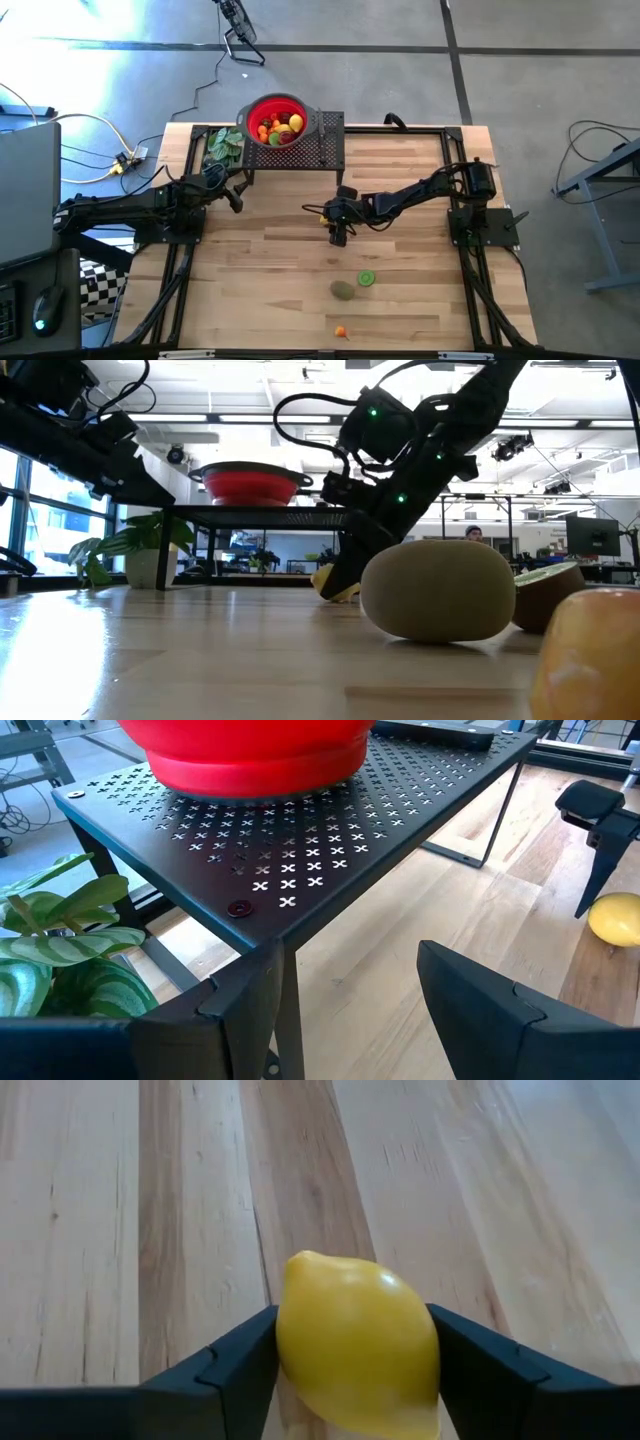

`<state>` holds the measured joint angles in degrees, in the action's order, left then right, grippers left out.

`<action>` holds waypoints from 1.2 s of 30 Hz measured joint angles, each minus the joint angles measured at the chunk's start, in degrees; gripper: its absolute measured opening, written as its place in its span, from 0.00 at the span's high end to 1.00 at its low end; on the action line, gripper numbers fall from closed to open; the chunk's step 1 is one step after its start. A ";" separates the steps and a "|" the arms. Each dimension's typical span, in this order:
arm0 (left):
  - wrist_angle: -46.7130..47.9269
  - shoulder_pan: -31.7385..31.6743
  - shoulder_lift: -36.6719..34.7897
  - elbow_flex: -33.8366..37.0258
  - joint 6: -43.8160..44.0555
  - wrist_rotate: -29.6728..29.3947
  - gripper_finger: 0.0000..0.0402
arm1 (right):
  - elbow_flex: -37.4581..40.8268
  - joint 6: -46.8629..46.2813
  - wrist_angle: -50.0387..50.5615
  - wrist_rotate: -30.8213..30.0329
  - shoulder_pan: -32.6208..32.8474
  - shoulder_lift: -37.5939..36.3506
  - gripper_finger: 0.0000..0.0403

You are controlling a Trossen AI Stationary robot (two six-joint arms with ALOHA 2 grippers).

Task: Pick & Place Fruit
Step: Put the yellow lemon into the red strainer bowl on the shelf

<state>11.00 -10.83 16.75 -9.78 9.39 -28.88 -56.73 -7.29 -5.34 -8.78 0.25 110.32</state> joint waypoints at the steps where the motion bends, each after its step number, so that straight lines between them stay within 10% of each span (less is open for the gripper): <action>1: 0.00 0.00 0.00 0.00 0.00 -0.02 0.43 | 0.00 -0.02 -0.01 0.02 0.00 0.00 0.43; 23: -0.11 -0.02 -0.02 0.00 0.02 -0.07 0.43 | -0.17 0.02 -8.45 2.67 -1.69 -12.68 0.48; 36: -0.13 -0.02 0.00 0.00 0.10 -0.09 0.43 | -3.85 15.00 -28.11 -7.08 -2.16 -19.26 0.48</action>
<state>10.87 -10.85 16.75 -9.78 9.49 -28.98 -60.58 7.71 -33.46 -15.85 -1.91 91.07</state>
